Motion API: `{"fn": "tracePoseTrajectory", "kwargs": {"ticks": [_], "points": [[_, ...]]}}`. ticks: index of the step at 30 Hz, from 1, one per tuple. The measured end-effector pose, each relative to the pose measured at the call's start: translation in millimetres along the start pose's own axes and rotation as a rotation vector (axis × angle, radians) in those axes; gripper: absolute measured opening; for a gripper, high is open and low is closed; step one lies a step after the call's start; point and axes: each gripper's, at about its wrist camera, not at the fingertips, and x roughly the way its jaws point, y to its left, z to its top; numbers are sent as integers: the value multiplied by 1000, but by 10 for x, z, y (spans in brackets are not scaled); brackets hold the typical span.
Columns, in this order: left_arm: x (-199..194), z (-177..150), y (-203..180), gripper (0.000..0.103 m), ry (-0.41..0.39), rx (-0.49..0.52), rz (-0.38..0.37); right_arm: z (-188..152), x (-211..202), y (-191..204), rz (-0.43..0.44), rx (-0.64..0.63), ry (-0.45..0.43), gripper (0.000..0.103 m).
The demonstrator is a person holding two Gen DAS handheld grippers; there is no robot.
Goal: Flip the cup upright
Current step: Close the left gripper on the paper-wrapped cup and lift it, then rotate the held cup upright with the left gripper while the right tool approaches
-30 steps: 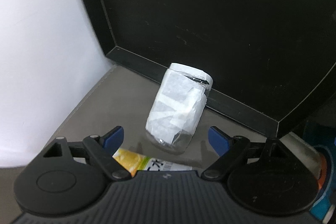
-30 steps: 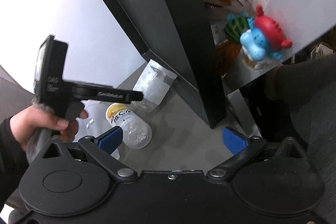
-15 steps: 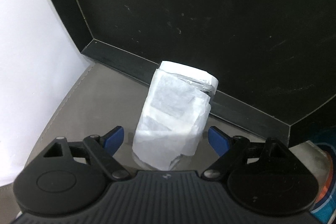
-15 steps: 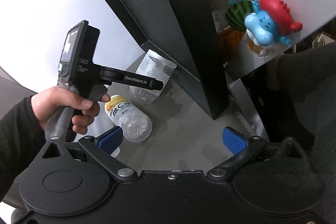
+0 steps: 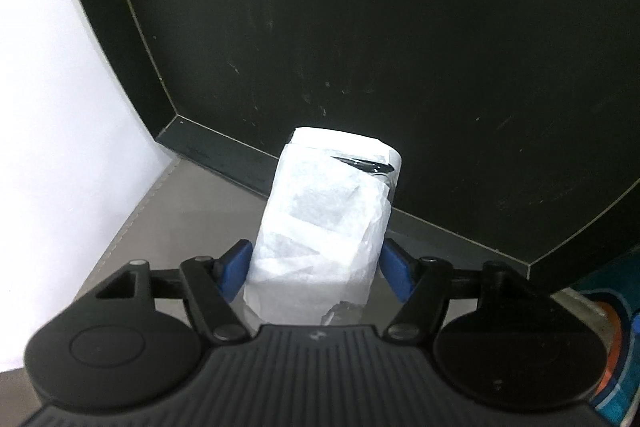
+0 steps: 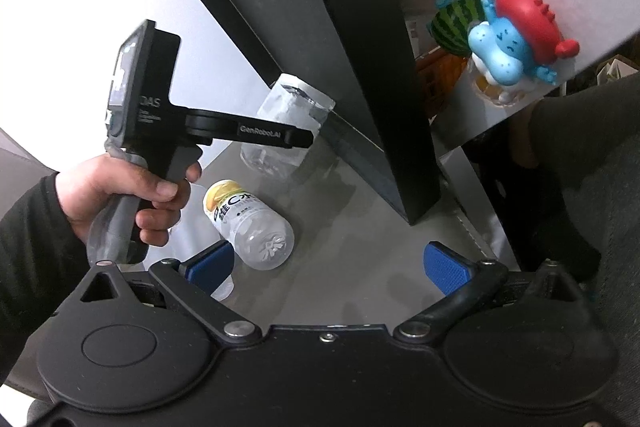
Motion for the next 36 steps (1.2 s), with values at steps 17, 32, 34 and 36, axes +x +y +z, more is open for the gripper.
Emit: {"fn": "tracePoseTrajectory", "kwargs": {"ticks": [17, 32, 34, 36], "points": [[-579, -347, -135, 68, -60, -19, 13, 6, -125, -92, 75, 53, -33, 102], [-1102, -765, -297, 68, -120, -124, 4, 17, -289, -226, 299, 152, -48, 103], [-1168, -839, -329, 68, -123, -138, 3, 5, -339, -210, 314, 145, -61, 103], [-1232, -908, -359, 68, -129, -144, -11, -8, -374, -192, 326, 136, -66, 103]]}}
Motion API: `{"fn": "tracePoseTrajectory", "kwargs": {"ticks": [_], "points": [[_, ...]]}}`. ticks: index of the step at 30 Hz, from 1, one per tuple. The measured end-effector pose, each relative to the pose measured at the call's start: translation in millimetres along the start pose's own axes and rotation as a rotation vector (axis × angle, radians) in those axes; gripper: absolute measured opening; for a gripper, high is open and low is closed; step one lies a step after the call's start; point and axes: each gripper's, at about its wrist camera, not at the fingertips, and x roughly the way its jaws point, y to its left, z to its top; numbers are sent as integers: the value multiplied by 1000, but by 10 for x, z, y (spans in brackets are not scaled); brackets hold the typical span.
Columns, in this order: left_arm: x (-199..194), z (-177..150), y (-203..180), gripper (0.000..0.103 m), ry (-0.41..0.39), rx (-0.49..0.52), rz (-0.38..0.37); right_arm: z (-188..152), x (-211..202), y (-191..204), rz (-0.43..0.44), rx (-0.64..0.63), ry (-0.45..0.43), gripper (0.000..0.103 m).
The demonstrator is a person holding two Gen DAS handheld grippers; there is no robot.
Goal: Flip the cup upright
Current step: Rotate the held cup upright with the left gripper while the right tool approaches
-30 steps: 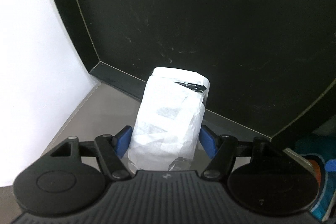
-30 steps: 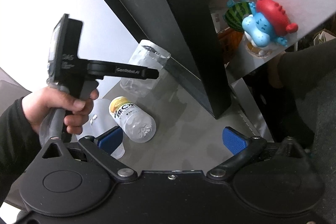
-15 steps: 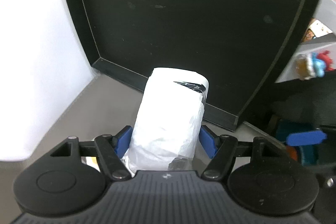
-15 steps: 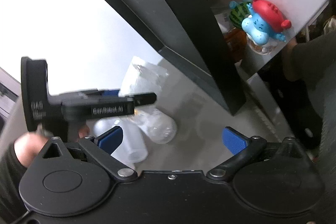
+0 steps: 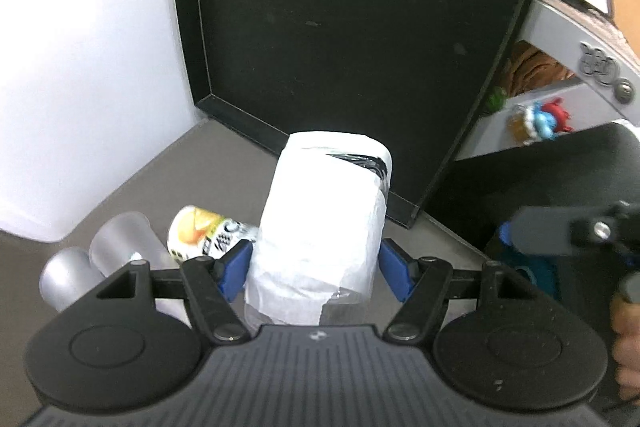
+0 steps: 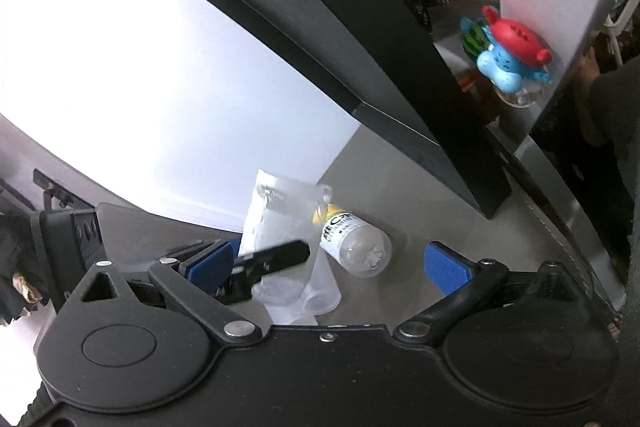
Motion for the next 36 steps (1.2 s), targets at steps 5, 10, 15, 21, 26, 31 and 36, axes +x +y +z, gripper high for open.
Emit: {"fn": "tracePoseTrajectory", "kwargs": {"ticks": [5, 10, 15, 21, 26, 31, 36], "points": [[-264, -165, -178, 68, -20, 7, -23, -68, 31, 12, 18, 15, 45, 103], [-440, -313, -328, 68, -49, 13, -43, -141, 119, 35, 66, 43, 109, 103], [-593, -452, -452, 67, -73, 26, -57, -166, 201, -2, 106, 93, 169, 103], [-670, -612, -524, 67, -77, 25, -73, -191, 196, 10, 105, 91, 188, 103], [-681, -721, -526, 67, -64, 2, -70, -243, 201, 88, 127, 41, 211, 73], [-715, -837, -451, 67, -47, -78, -71, -311, 186, 236, 115, -58, 208, 69], [-741, -922, -451, 67, -22, -84, -34, -323, 223, 320, 88, -111, 205, 66]]}}
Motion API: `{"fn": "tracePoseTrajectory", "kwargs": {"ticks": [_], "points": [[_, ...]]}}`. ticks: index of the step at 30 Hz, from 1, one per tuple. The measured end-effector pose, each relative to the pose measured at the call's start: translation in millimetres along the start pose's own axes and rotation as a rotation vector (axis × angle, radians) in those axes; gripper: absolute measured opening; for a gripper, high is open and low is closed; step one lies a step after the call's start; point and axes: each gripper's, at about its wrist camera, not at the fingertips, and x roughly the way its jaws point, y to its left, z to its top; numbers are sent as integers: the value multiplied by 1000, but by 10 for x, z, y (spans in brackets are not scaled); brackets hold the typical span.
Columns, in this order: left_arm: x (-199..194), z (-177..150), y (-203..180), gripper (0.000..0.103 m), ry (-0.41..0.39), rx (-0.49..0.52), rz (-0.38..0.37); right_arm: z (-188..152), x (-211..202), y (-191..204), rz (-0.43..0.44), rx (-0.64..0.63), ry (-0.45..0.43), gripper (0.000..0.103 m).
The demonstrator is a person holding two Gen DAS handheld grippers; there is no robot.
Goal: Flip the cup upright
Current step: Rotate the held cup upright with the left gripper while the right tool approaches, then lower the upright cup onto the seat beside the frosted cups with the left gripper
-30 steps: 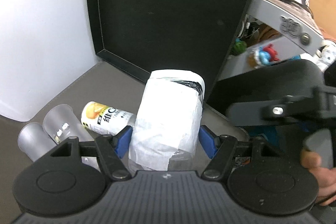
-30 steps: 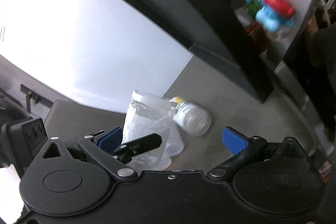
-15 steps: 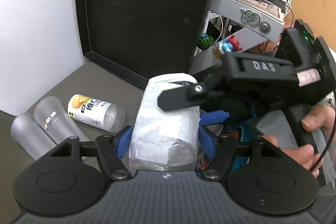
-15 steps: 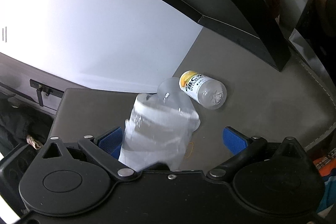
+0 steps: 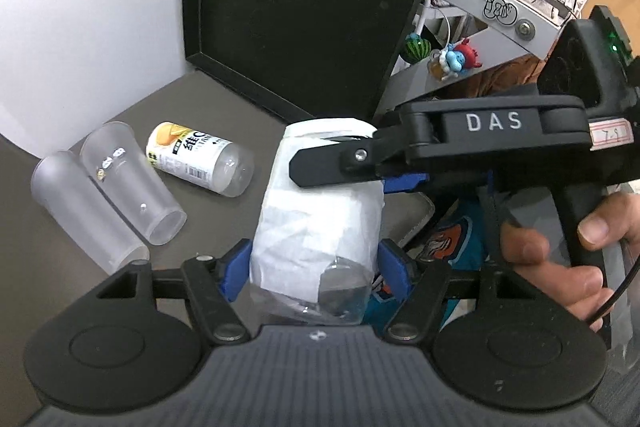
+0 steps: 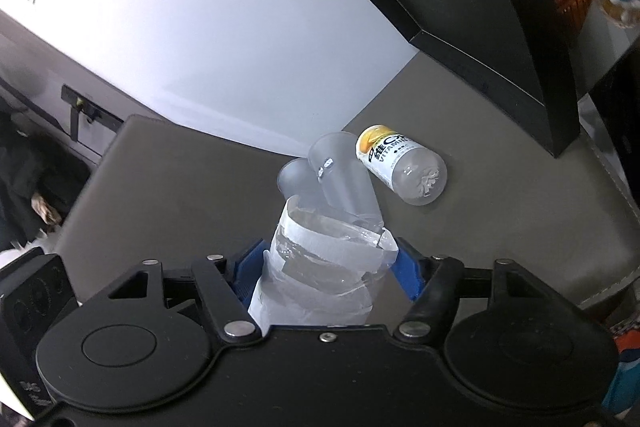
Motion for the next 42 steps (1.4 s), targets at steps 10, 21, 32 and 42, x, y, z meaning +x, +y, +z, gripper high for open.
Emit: {"fn": "tracePoseTrajectory", "kwargs": {"ticks": [10, 21, 32, 42], "points": [[-51, -36, 129, 68, 18, -64, 7, -7, -79, 200, -124, -158, -115, 66], [-200, -122, 484, 68, 11, -210, 94, -60, 99, 386, -251, -351, -152, 66], [-504, 38, 849, 68, -159, -474, 156, -258, 370, 654, -333, -561, -165, 66], [-469, 95, 1007, 68, -184, -574, 121, -406, 611, 734, -384, -681, -185, 67]]}}
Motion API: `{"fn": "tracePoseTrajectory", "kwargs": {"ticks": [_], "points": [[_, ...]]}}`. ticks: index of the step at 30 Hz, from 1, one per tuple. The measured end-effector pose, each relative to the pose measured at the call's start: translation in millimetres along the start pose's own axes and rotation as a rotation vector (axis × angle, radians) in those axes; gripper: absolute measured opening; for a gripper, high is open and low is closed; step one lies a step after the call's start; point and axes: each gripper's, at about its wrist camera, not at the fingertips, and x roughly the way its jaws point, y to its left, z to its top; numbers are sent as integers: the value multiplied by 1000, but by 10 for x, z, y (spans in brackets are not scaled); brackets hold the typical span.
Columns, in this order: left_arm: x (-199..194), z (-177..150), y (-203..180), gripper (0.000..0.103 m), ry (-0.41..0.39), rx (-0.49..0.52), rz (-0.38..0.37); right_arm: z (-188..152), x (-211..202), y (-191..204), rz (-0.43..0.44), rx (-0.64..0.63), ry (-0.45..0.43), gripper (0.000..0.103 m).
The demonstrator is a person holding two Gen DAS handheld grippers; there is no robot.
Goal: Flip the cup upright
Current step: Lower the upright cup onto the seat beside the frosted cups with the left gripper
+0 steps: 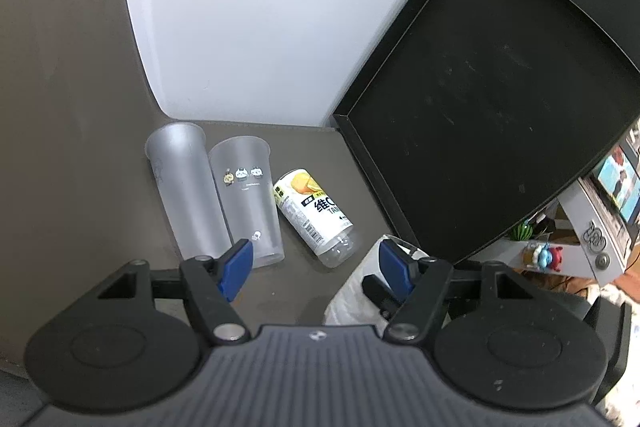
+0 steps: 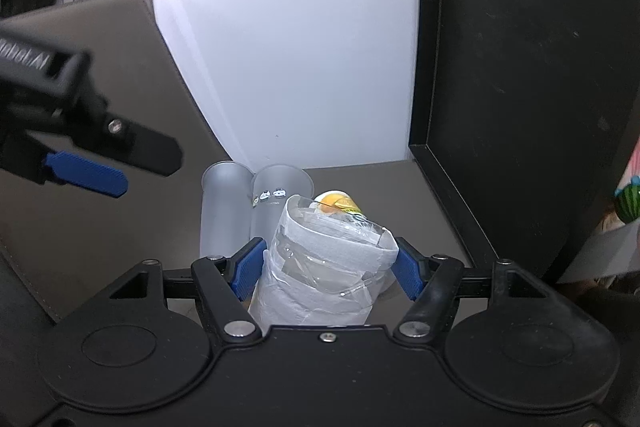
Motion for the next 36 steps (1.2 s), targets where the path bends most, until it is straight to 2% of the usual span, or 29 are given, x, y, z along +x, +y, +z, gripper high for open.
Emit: {"fn": "tracePoseTrajectory", "kwargs": {"ticks": [4, 7, 11, 19, 23, 25, 30, 32, 36], "points": [[90, 15, 80, 68, 23, -60, -35, -86, 45, 106, -24, -69, -28, 67], [161, 32, 112, 68, 38, -82, -34, -159, 99, 200, -45, -126, -44, 67], [269, 11, 159, 68, 71, -126, -51, -214, 155, 260, -37, -154, -51, 67], [470, -106, 159, 66, 143, -157, -61, -332, 200, 346, -16, -208, -69, 67], [544, -146, 119, 65, 165, -140, -55, -379, 206, 361, 7, -222, -67, 67], [583, -163, 98, 62, 179, -132, -53, -391, 231, 368, 9, -236, -60, 67], [703, -218, 66, 34, 225, -134, -45, -473, 234, 446, 22, -296, -53, 68], [741, -256, 58, 27, 240, -133, -41, -492, 234, 466, 26, -317, -44, 68], [750, -332, 54, 22, 258, -123, -42, -510, 259, 485, 12, -341, 3, 70]]}}
